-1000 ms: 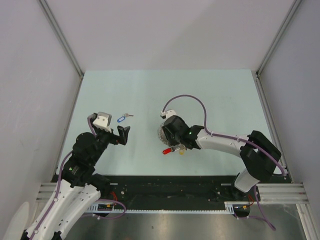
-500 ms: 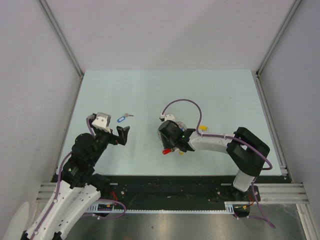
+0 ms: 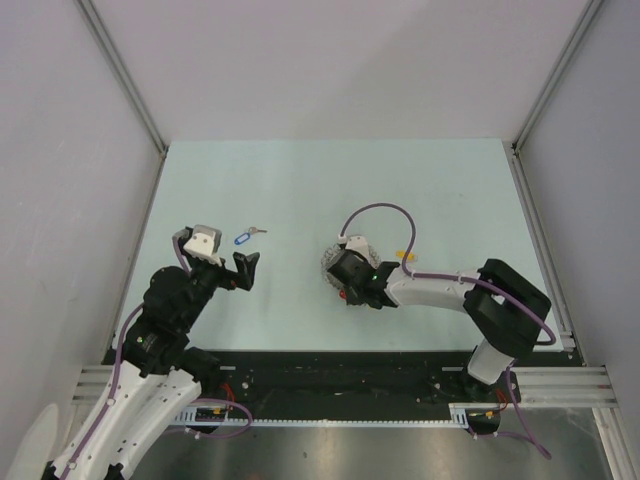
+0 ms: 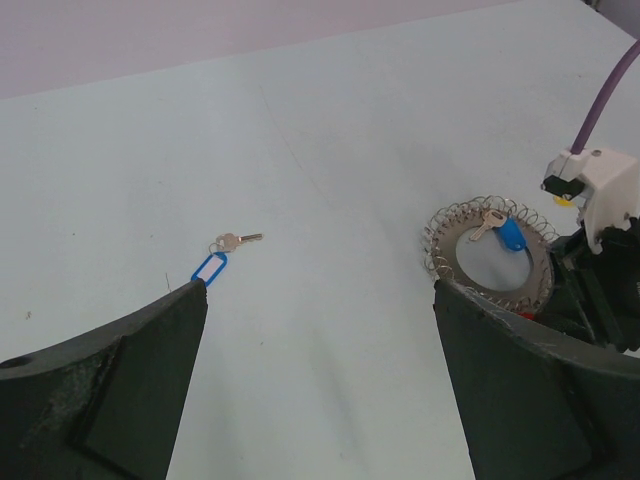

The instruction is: Put the keys on the keyring

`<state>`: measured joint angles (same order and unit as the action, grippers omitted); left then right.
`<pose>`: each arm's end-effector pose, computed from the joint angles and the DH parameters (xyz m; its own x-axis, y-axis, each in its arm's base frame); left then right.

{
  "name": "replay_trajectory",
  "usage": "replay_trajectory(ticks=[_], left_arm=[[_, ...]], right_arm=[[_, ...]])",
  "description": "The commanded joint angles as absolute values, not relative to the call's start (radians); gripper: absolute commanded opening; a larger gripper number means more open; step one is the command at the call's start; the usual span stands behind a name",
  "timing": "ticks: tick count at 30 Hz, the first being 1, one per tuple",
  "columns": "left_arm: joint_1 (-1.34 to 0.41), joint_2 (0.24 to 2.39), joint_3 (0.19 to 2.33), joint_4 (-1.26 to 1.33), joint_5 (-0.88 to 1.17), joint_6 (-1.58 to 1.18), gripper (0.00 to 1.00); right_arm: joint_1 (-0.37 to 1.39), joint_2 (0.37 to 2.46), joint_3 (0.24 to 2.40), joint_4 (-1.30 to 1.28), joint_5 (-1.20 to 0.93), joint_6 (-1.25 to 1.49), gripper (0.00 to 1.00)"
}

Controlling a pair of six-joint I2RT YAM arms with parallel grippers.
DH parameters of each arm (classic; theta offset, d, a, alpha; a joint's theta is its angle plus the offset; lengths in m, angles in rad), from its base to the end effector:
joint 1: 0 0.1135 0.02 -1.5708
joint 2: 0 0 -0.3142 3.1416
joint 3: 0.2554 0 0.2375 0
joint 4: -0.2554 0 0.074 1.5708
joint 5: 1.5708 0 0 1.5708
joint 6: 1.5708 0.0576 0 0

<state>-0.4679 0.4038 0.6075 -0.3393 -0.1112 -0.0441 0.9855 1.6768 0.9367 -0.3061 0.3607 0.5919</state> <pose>0.0689 -0.0277 0.3245 -0.1360 0.0196 -0.9905 0.3444 0.9384 -0.0287 0.1978 0.2617 0.2046 -0.7775 -0.2281 -0.5861 -0.2994 0.9538 0.0259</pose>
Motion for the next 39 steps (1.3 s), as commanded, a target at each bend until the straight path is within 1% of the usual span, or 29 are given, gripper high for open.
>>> replay_trajectory(ticks=[1, 6, 10, 15, 16, 21, 25, 32, 39], left_arm=[[-0.459, 0.4, 0.604, -0.311, -0.101, -0.043, 1.0], [-0.457, 0.399, 0.604, -0.313, -0.101, -0.043, 1.0], [-0.457, 0.399, 0.606, -0.314, -0.101, -0.043, 1.0], [-0.456, 0.4, 0.606, -0.313, -0.1, -0.043, 1.0], [-0.457, 0.4, 0.606, -0.313, -0.098, -0.043, 1.0], [-0.457, 0.4, 0.604, -0.314, -0.095, -0.043, 1.0], [-0.457, 0.399, 0.604, -0.313, -0.095, -0.043, 1.0], [-0.456, 0.399, 0.604, -0.313, -0.091, -0.043, 1.0], [-0.456, 0.4, 0.604, -0.314, -0.089, -0.043, 1.0]], right_arm=[[0.942, 1.595, 0.896, -0.394, 0.449, 0.615, 0.31], [0.916, 1.533, 0.868, -0.413, 0.474, 0.592, 0.33], [0.914, 1.487, 0.867, -0.384, 0.453, 0.555, 0.36], [0.939, 1.457, 0.867, -0.25, 0.318, 0.485, 0.36], [0.94, 1.459, 0.868, -0.232, 0.264, 0.479, 0.37], [0.924, 1.517, 0.868, -0.15, 0.138, 0.486, 0.37], [0.911, 1.571, 0.867, -0.158, 0.081, 0.518, 0.38], [0.873, 1.562, 0.839, -0.267, 0.121, 0.548, 0.38], [0.835, 1.451, 0.775, -0.445, 0.276, 0.595, 0.39]])
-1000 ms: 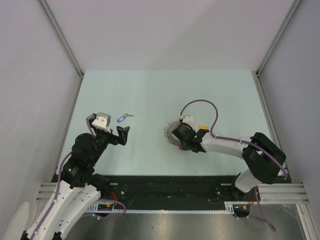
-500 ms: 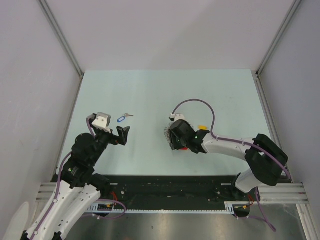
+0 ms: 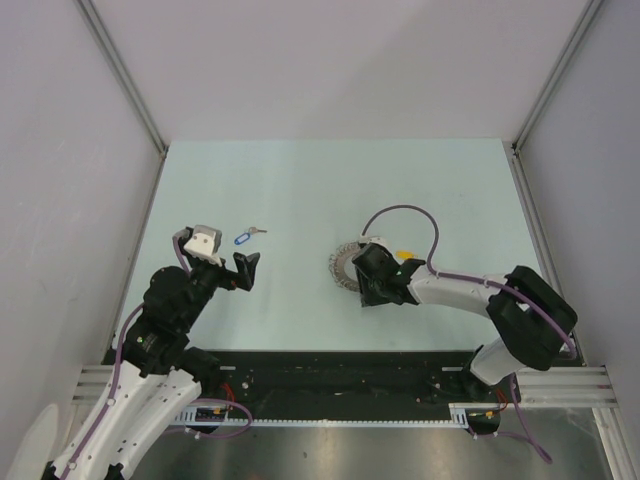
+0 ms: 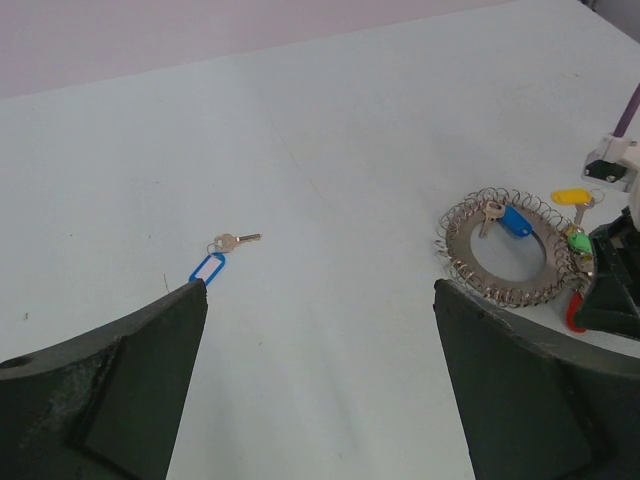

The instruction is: Put the keys on the keyring

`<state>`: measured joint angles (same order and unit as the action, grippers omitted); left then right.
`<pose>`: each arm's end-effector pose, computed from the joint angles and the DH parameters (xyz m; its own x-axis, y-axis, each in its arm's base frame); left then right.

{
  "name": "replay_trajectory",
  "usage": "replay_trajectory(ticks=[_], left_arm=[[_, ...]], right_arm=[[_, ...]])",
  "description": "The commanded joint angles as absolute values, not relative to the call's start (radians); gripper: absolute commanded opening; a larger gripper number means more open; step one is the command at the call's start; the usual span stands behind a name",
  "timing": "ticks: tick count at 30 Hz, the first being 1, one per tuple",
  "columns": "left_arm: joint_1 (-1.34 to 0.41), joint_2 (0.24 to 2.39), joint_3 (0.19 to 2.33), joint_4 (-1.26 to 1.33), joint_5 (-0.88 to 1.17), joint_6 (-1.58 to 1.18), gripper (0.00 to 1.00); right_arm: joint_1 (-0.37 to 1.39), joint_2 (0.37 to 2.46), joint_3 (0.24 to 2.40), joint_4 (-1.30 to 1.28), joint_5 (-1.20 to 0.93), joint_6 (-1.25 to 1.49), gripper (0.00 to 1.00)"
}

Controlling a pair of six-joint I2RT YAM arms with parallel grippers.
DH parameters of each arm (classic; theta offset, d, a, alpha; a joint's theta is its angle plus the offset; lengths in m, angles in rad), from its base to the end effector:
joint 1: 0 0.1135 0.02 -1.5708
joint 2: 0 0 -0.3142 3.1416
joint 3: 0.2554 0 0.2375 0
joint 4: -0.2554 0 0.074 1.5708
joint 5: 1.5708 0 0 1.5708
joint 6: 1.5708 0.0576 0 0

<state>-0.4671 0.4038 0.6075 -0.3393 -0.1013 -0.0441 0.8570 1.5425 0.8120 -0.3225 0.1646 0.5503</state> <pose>0.0688 -0.0282 0.3245 -0.1364 0.0197 -0.9905 0.3529 0.9352 -0.0300 0.1951 0.2108 0.2053 -0.8471 -0.1900 -0.4964 -0.2928 0.9462 0.1375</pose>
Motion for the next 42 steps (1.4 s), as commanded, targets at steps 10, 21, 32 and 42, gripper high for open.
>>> replay_trajectory(ticks=[10, 21, 32, 42], left_arm=[[-0.454, 0.405, 0.604, -0.313, -0.083, -0.043, 1.0], [-0.453, 0.403, 0.604, -0.314, -0.09, -0.043, 1.0], [-0.451, 0.402, 0.604, -0.313, -0.087, -0.043, 1.0], [-0.451, 0.403, 0.603, -0.311, -0.08, -0.044, 1.0]], right_arm=[[0.85, 1.272, 0.735, -0.364, 0.365, 0.571, 0.4], [0.857, 1.432, 0.735, -0.118, 0.356, 0.675, 0.39], [0.856, 1.522, 0.735, -0.041, 0.341, 0.69, 0.32], [0.856, 1.546, 0.735, -0.074, 0.342, 0.706, 0.22]])
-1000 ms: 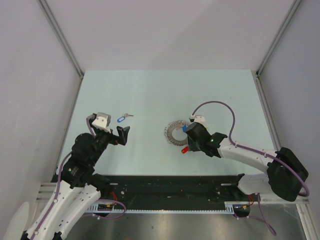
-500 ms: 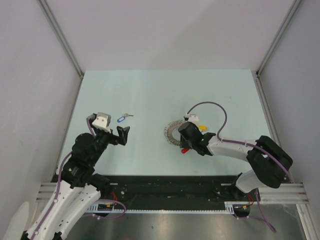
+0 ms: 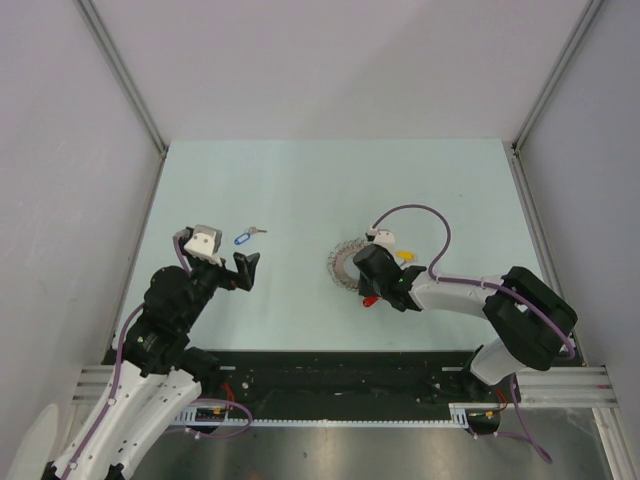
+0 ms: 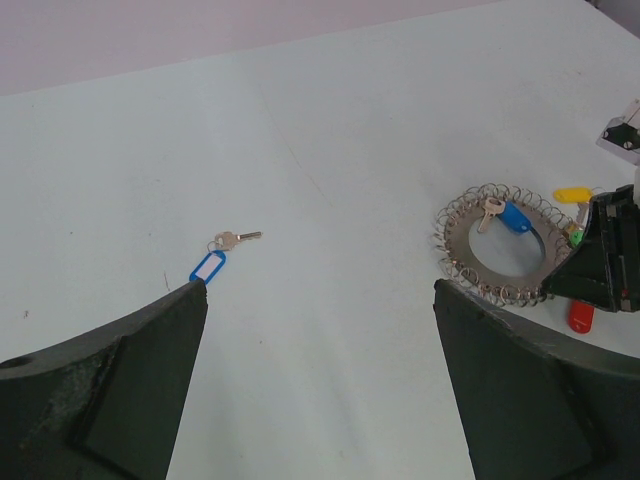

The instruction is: Put the keys on the keyring

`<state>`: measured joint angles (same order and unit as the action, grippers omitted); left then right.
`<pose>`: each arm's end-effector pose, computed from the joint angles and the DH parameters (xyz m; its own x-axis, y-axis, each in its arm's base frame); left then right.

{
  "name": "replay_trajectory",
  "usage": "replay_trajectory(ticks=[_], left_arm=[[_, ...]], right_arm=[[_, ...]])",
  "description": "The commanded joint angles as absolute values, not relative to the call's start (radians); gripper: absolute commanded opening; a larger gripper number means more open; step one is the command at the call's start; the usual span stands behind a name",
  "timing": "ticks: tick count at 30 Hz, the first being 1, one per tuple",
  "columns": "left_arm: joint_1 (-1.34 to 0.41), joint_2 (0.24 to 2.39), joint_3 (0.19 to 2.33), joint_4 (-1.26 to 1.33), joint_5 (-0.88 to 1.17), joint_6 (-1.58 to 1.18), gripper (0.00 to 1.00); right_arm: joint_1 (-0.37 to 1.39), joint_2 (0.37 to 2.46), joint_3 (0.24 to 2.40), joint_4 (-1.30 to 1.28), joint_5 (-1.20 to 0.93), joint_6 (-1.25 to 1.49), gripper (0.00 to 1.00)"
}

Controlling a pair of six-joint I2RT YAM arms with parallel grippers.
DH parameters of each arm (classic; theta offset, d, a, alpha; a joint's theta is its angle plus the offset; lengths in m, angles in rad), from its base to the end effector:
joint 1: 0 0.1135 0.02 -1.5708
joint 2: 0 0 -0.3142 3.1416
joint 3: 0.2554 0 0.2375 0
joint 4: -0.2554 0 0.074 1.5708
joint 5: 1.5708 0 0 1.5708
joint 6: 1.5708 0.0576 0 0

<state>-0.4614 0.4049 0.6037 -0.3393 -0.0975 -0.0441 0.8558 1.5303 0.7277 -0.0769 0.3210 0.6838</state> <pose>0.0693 -0.0282 0.3231 -0.1410 0.0211 -0.9898 0.3509 0.9359 -0.0300 0.2052 0.2087 0.2048 -0.7609 0.0380 -0.6478 -0.1341 0.9675 0.2143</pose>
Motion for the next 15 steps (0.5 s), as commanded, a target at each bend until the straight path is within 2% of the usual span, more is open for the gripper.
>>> replay_trajectory(ticks=[1, 15], left_arm=[[-0.451, 0.403, 0.604, -0.311, -0.08, -0.044, 1.0], [-0.449, 0.408, 0.604, -0.31, -0.068, -0.044, 1.0]], right_arm=[[0.853, 1.548, 0.733, -0.074, 0.341, 0.706, 0.22], [0.847, 1.589, 0.772, -0.181, 0.29, 0.677, 0.27]])
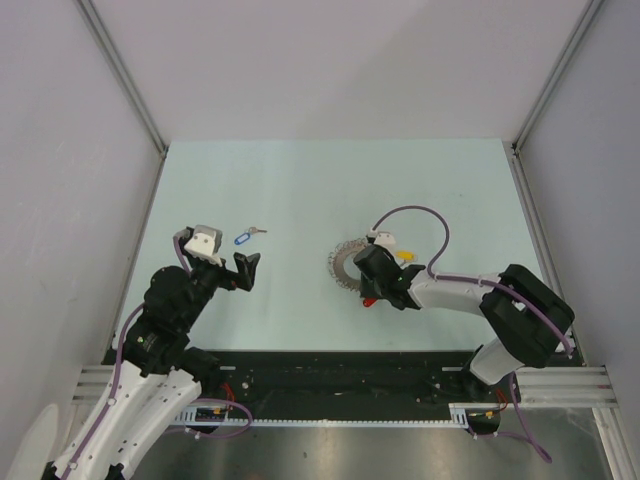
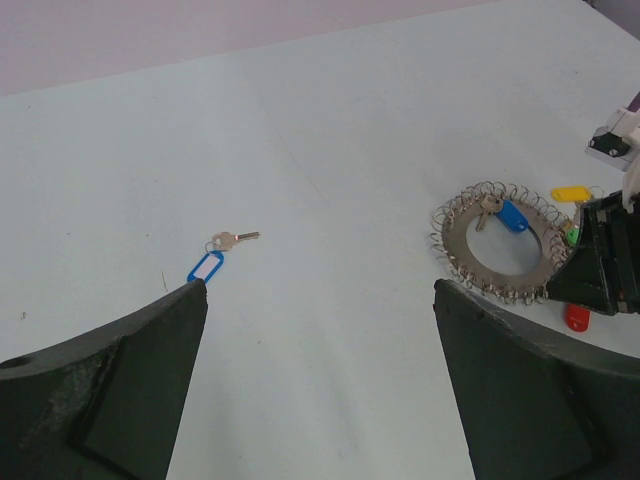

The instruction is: Put the keys on the keyring

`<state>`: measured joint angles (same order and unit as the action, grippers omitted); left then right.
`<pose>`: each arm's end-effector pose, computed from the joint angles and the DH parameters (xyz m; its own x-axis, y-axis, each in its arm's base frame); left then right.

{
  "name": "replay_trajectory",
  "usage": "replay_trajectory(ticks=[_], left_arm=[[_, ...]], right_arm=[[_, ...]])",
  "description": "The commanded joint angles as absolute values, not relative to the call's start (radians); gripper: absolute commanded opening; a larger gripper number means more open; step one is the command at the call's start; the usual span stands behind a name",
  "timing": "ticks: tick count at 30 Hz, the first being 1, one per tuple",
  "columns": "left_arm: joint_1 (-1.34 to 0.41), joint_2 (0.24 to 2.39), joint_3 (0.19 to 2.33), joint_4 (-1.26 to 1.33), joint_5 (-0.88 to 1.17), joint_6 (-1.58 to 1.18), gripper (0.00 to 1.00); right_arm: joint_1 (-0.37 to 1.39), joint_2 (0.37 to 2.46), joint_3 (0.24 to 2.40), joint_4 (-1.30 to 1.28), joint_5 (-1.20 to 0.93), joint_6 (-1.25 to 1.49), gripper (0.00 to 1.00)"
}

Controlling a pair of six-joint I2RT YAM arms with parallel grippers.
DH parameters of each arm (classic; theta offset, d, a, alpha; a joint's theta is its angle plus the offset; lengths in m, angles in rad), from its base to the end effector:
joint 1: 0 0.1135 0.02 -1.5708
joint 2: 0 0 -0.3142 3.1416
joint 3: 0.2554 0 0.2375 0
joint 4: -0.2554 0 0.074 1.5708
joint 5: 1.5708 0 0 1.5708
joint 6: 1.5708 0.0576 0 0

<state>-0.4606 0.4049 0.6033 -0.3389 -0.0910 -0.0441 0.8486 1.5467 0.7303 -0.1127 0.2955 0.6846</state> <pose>0.0693 -0.0285 0.3230 -0.1413 0.0211 -0.9897 0.3562 0.9339 -0.0309 0.2048 0.2071 0.1978 -0.7913 0.0170 -0.6112 -0.1319 0.9713 0.1978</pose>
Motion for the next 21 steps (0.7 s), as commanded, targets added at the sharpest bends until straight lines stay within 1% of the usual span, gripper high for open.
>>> replay_trajectory(ticks=[1, 8, 10, 12, 13, 17, 21], left_arm=[[-0.448, 0.408, 0.604, -0.311, -0.067, -0.044, 1.0], [-0.449, 0.408, 0.604, -0.313, -0.068, -0.044, 1.0], [-0.449, 0.407, 0.604, -0.311, -0.069, -0.043, 1.0], [-0.448, 0.408, 0.604, -0.311, -0.068, -0.045, 1.0], [-0.449, 0.408, 0.603, -0.31, -0.066, -0.044, 1.0], [-0.448, 0.41, 0.604, -0.311, -0.063, -0.043, 1.0], [-0.448, 0.403, 0.603, -0.304, -0.037, -0.043, 1.0]], right_arm=[[0.847, 1.595, 0.778, -0.189, 0.288, 0.676, 0.27], [0.854, 1.574, 0.793, -0.218, 0.313, 0.661, 0.22], [0.856, 1.553, 0.793, -0.242, 0.336, 0.654, 0.16], [0.861, 1.534, 0.793, -0.267, 0.357, 0.641, 0.13], [0.862, 1.526, 0.793, -0.275, 0.374, 0.637, 0.09], [0.879, 1.468, 0.793, -0.29, 0.41, 0.588, 0.02], [0.907, 1.404, 0.793, -0.258, 0.428, 0.471, 0.0]])
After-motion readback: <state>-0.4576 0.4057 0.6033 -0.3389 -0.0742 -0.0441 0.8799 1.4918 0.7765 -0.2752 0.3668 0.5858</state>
